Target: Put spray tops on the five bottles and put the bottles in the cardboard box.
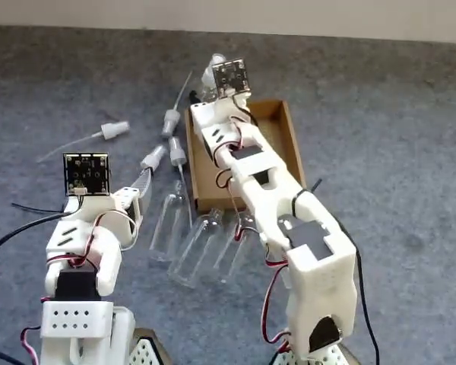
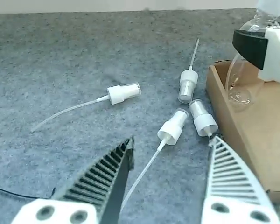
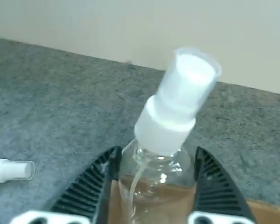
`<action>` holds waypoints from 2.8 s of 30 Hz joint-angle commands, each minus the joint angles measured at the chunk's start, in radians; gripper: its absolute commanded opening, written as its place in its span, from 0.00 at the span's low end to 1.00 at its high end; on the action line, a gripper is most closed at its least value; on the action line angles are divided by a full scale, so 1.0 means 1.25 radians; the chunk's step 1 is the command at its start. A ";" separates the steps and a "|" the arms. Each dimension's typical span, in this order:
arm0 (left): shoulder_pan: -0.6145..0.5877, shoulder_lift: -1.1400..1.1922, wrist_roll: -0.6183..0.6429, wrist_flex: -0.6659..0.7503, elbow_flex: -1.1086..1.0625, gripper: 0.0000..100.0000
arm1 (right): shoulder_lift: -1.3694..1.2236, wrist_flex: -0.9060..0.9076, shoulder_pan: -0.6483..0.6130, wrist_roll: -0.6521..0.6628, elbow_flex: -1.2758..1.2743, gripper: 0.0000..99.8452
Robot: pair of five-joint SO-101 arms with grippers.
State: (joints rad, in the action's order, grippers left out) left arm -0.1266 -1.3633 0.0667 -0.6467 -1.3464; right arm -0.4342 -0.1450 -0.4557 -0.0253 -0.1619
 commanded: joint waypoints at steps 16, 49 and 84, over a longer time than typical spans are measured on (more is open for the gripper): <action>-0.009 -0.012 0.004 0.015 0.004 0.23 | 0.010 -0.002 0.007 0.009 0.035 0.19; -0.009 -0.012 0.004 0.015 0.004 0.23 | 0.007 0.285 -0.002 0.004 0.222 0.28; -0.010 -0.012 0.004 0.016 -0.004 0.23 | 0.023 1.529 0.037 0.021 1.099 0.28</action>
State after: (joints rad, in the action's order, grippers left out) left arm -0.1266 -1.3633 0.0667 -0.6467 -1.3602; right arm -0.4388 1.7131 -0.4557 -0.0238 1.1531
